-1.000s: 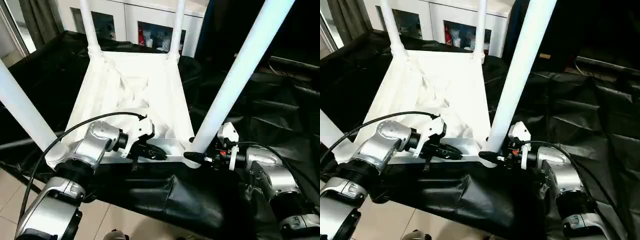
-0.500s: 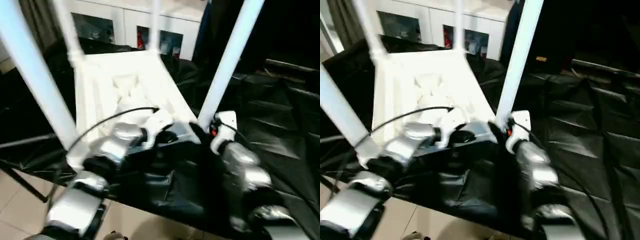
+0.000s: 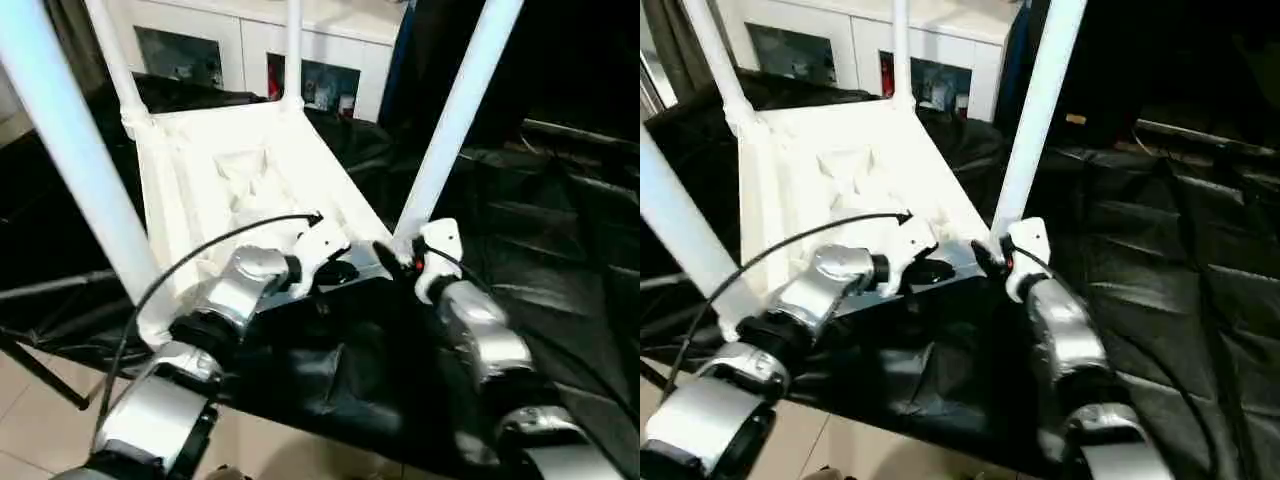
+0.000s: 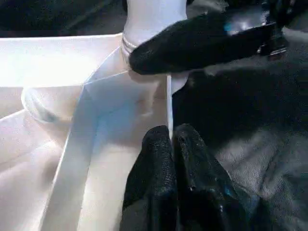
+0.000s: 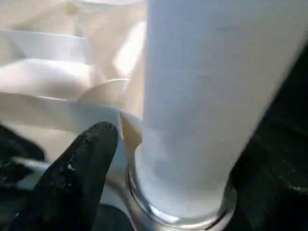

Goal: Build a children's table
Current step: Rotate leg to tighten

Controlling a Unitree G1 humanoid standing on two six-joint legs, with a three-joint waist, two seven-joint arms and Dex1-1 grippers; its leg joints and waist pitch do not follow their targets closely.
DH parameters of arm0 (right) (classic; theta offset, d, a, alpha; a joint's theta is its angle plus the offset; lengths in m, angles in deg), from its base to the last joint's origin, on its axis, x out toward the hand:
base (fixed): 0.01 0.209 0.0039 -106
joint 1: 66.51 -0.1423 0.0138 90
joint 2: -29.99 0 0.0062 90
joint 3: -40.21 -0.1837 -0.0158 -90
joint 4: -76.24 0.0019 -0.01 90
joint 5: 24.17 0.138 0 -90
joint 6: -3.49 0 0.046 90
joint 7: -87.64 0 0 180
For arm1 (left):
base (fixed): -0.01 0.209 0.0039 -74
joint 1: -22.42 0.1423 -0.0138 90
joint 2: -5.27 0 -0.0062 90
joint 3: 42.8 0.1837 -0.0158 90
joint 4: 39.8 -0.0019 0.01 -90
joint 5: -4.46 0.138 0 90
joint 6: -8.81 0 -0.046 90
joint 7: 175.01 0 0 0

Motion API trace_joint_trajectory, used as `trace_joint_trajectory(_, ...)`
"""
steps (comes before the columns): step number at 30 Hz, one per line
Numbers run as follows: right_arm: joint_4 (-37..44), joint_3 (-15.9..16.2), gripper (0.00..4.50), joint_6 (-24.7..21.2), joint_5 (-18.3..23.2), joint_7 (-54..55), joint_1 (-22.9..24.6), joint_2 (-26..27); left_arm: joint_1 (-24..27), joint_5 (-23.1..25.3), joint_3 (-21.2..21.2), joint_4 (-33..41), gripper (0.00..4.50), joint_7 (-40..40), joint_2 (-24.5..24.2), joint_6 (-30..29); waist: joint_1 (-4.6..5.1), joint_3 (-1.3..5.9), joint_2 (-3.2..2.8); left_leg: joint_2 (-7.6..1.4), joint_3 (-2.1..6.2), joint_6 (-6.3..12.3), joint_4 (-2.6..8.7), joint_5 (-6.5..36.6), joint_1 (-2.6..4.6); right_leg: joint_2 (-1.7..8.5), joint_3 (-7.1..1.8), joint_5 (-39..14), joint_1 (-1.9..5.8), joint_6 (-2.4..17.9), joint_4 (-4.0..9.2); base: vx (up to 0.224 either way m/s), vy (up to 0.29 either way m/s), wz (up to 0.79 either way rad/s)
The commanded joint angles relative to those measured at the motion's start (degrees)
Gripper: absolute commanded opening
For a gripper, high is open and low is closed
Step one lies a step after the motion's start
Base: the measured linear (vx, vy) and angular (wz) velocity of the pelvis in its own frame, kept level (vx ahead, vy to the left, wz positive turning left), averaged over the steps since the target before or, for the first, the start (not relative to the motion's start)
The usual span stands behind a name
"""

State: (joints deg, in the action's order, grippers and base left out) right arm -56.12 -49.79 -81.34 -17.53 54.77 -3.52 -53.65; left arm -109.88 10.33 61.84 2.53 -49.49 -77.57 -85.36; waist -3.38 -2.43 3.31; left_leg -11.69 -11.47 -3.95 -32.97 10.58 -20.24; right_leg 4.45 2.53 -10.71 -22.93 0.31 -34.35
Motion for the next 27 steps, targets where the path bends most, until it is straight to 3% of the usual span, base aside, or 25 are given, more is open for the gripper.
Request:
trace_joint_trajectory(1, 1.0, 2.8, 3.61, -1.5, 1.1, -7.0, 1.5, -0.4, 1.2, -1.0, 1.9, 0.7, 0.0, -3.6, 0.1, 0.2, -0.14, 2.86, 0.01, -1.75, 0.95, 2.52, 4.07, 14.7, 0.09, 3.52, -2.15, -13.6, 2.18, 10.9, 4.53, 0.0, 0.0, 0.0)
trace_joint_trajectory(3, 5.6, 4.0, 3.61, -3.2, 3.6, -17.4, 3.6, -4.5, 2.3, -2.3, 2.4, 3.0, 0.0, -10.1, -2.8, 1.1, -0.23, 3.08, -0.09, -1.74, 0.85, 3.49, 3.74, 12.2, -0.06, 3.49, -2.18, -8.8, 2.57, 12.6, 3.88, 0.0, 0.0, 0.0)
trace_joint_trajectory(4, 5.6, 4.0, 3.61, -3.2, 3.6, -17.4, 3.6, -4.5, 2.3, -2.3, 2.4, 3.0, 0.0, -10.1, -2.8, 1.1, -0.36, 3.14, -0.04, -1.74, 0.84, 4.1, 3.65, 11.5, -0.03, 3.41, -2.17, -7.1, 2.74, 12.9, 3.8, 0.0, 0.0, 0.0)
trace_joint_trajectory(6, 8.3, 4.6, 3.61, -4.4, 5.2, -23.6, 4.8, -7.4, 3.3, -3.6, 2.6, 5.2, 0.0, -15.0, -4.8, 1.2, -0.29, 3.44, -0.1, -1.87, 0.64, 5.99, 3.26, 7.8, 0.02, 3.32, -2.11, 0.8, 2.71, 15.6, 2.76, 0.0, 0.0, 0.0)
trace_joint_trajectory(8, 9.5, 5.2, 3.61, -4.8, 5.7, -27.2, 5.4, -9.2, 4.1, -4.6, 2.9, 7.2, 0.0, -18.6, -6.4, 0.6, -0.43, 3.45, 0.01, -1.85, 0.62, 6.89, 3.13, 6.7, -0.07, 3.35, -2.02, 2.8, 2.98, 16.8, 2.46, 0.0, 0.0, 0.0)
trace_joint_trajectory(9, 10.5, 6.0, 3.61, -5.1, 5.8, -30.6, 5.9, -11.1, 5.0, -5.6, 3.3, 9.5, 0.0, -22.6, -8.3, -0.5, -0.38, 3.31, 0.01, -1.86, 0.53, 6.98, 3.14, 7.0, -0.02, 3.32, -2.04, 2.5, 2.85, 16.9, 2.56, 0.0, 0.0, 0.0)
trace_joint_trajectory(12, 10.7, 6.2, 3.61, -5.2, 5.8, -31.4, 6.0, -11.5, 5.2, -5.7, 3.5, 10.0, 0.0, -23.5, -8.7, -0.9, -0.74, 3.07, -0.32, -2.21, 0.35, 5.61, 3.32, 9.1, 0.34, 3.28, -1.94, -2.0, 2.57, 16.8, 2.95, 0.0, 0.0, 0.0)
trace_joint_trajectory(14, 11.1, 6.7, 3.61, -5.5, 5.7, -33.2, 6.0, -12.1, 5.8, -6.3, 3.6, 11.3, 0.0, -25.4, -9.7, -1.9, -1.16, 2.91, -0.04, -2.27, 0.36, 4.0, 3.47, 10.7, 0.37, 3.36, -1.94, -5.3, 2.52, 15.9, 3.12, 0.0, 0.0, 0.0)
trace_joint_trajectory(16, 11.5, 7.4, 3.61, -5.9, 5.7, -34.8, 5.9, -12.5, 6.2, -6.7, 3.8, 12.2, 0.0, -26.6, -10.5, -2.5, -1.4, 2.86, -0.14, -2.33, 0.42, 3.18, 3.55, 11.3, 0.43, 3.45, -1.99, -7.2, 2.49, 15.3, 3.21, 0.0, 0.0, 0.0)
trace_joint_trajectory(22, 12.9, 7.6, 3.22, -7.7, 6.8, -36.2, 6.0, -12.3, 6.8, -7.1, 3.6, 13.1, 0.0, -26.8, -11.0, -2.8, -1.52, 2.99, 0.17, -2.05, 0.44, 3.01, 3.42, 10.0, 0.2, 3.41, -2.04, -6.7, 2.62, 14.2, 3.07, 0.0, 0.0, 0.0)
trace_joint_trajectory(27, 13.3, 7.7, 2.81, -8.5, 7.2, -37.0, 6.2, -12.4, 7.0, -7.0, 3.4, 13.3, 0.0, -26.1, -10.9, -2.5, -1.7, 3.08, 0.11, -2.08, 0.34, 3.58, 3.26, 8.4, 0.3, 3.33, -2.01, -4.1, 2.54, 15.0, 2.8, 0.0, 0.0, 0.0)
